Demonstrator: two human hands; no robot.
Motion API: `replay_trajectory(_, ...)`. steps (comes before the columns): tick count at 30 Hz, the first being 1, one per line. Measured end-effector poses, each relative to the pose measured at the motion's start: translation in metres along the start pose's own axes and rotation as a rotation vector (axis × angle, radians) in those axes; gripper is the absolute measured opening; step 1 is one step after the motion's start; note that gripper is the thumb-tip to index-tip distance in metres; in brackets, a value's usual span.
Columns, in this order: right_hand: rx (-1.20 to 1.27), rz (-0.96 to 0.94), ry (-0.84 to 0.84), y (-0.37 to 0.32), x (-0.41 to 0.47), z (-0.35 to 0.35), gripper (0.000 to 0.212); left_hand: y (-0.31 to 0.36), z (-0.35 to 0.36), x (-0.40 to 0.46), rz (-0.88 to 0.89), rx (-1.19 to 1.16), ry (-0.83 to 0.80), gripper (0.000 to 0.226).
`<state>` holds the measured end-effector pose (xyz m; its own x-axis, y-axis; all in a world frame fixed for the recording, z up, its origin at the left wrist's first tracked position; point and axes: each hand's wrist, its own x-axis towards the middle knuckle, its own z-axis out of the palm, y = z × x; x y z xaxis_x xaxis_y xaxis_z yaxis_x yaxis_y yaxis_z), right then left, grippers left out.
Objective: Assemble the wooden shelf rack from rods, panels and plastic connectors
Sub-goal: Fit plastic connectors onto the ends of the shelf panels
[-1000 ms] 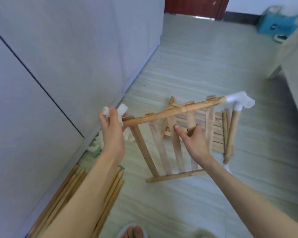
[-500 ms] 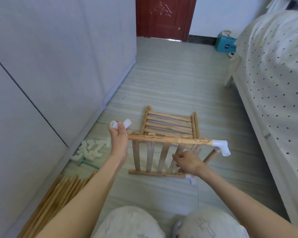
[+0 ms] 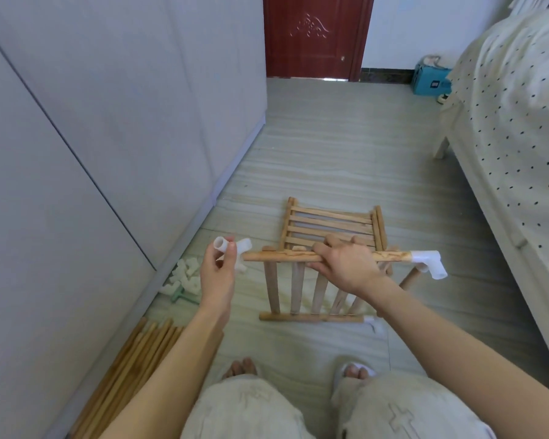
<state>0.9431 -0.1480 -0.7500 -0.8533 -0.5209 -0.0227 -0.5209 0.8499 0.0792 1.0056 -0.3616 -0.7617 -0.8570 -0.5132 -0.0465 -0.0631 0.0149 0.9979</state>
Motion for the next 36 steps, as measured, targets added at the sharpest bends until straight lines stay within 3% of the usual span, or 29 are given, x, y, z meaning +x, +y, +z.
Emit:
replay_trajectory(7, 0.018, 0.019, -0.013, 0.002, 0.004, 0.001, 0.045, -0.009, -0.021, 0.001, 0.039, 0.079, 0.069, 0.02)
replay_trajectory(11, 0.034, 0.021, -0.012, 0.003, 0.003, 0.002, 0.044, -0.013, -0.02, -0.003, 0.061, 0.175, 0.021, 0.037)
replay_trajectory(17, 0.044, 0.022, -0.013, 0.005, 0.007, 0.003, 0.044, -0.012, -0.012, -0.003, 0.1, 0.195, 0.0, 0.042)
replay_trajectory(22, 0.082, 0.045, -0.002, 0.005, 0.011, 0.002, 0.057, -0.012, -0.008, 0.001, 0.152, 0.211, -0.137, 0.055)
replay_trajectory(24, 0.093, 0.051, 0.004, 0.006, 0.013, 0.001, 0.061, -0.01, -0.006, 0.003, 0.071, 0.105, -0.177, 0.053)
replay_trajectory(26, 0.102, 0.052, 0.001, 0.007, 0.015, -0.001, 0.059, -0.005, -0.002, 0.011, -0.084, -0.122, -0.173, 0.029)
replay_trajectory(28, 0.109, 0.047, -0.004, 0.008, 0.016, -0.001, 0.057, -0.001, -0.001, 0.022, -0.202, -0.318, -0.168, 0.024)
replay_trajectory(36, 0.107, 0.039, 0.034, 0.013, 0.021, 0.001, 0.059, -0.003, 0.005, 0.037, -0.194, -0.156, -0.192, 0.032)
